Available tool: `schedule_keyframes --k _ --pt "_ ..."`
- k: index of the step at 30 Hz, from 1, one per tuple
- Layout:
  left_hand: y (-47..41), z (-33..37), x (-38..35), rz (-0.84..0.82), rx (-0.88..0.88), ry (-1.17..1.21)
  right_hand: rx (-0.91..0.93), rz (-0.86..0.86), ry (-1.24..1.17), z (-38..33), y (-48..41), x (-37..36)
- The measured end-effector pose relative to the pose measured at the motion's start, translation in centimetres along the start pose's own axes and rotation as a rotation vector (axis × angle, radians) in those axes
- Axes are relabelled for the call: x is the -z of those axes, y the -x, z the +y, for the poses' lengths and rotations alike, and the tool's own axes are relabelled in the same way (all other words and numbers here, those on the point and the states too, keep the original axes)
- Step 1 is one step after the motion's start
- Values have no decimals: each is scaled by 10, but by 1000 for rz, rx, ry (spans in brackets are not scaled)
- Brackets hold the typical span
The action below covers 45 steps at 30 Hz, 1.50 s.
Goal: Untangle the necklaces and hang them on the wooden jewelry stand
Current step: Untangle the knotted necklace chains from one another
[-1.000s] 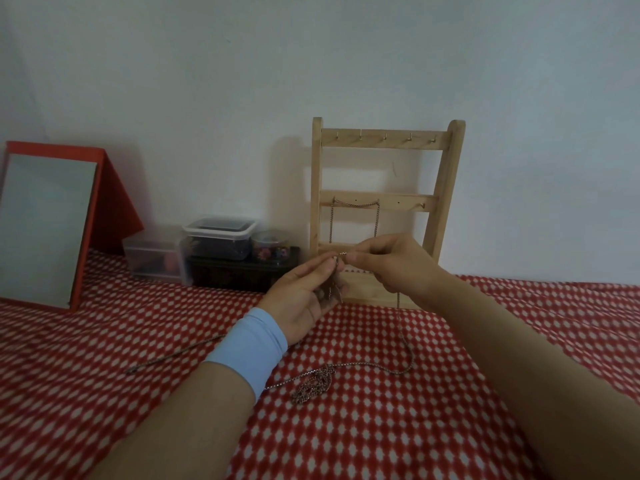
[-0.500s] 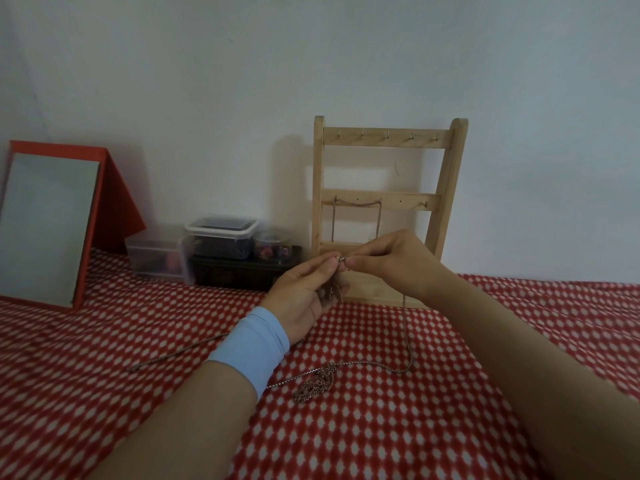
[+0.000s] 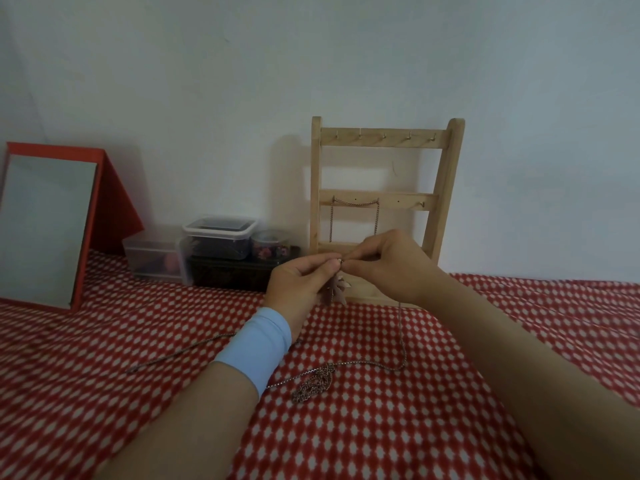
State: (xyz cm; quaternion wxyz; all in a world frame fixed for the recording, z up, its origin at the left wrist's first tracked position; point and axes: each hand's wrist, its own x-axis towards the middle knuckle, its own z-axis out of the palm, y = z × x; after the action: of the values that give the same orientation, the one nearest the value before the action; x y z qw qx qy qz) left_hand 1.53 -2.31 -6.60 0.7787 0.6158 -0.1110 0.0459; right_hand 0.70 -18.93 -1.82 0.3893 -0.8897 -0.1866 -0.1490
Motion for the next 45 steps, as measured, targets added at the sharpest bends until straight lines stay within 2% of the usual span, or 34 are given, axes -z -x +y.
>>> schedule_keyframes --k 2,7,14,19,21,24,28,30,33,36,38,40,42,45 --pt "0 1 2 20 -77 -140 16 0 35 -1 0 0" --pt "1 6 5 43 -200 -260 13 -1 79 2 -3 -3" --pt "-3 7 10 0 -200 -354 -22 -6 -74 8 -1 -9" --pt "-5 21 18 -89 -343 -755 -96 -215 70 5 1 -7" --pt "-6 29 17 -76 -348 -806 -102 -268 90 4 1 -7" --pt "-3 48 15 -143 -297 -770 -104 -211 -37 0 2 -6" --pt "4 68 19 -237 -265 -815 -120 -231 -488 -11 3 -4" --pt "9 76 23 -258 -226 -840 -121 -262 -532 -18 5 -6" --pt "19 87 35 -337 -114 -979 -117 -361 -372 -27 11 -10" --pt "30 93 63 -365 71 -1160 -94 -418 -212 -35 17 -16" --pt "37 95 86 -357 226 -1415 -99 -452 -198 -36 19 -21" --pt "48 99 102 -385 468 -1745 -118 -442 -152 -36 20 -24" --pt "59 98 110 -379 648 -1903 -129 -419 -127 -38 22 -24" --pt "62 89 118 -296 600 -1901 -127 -417 -118 -40 24 -25"
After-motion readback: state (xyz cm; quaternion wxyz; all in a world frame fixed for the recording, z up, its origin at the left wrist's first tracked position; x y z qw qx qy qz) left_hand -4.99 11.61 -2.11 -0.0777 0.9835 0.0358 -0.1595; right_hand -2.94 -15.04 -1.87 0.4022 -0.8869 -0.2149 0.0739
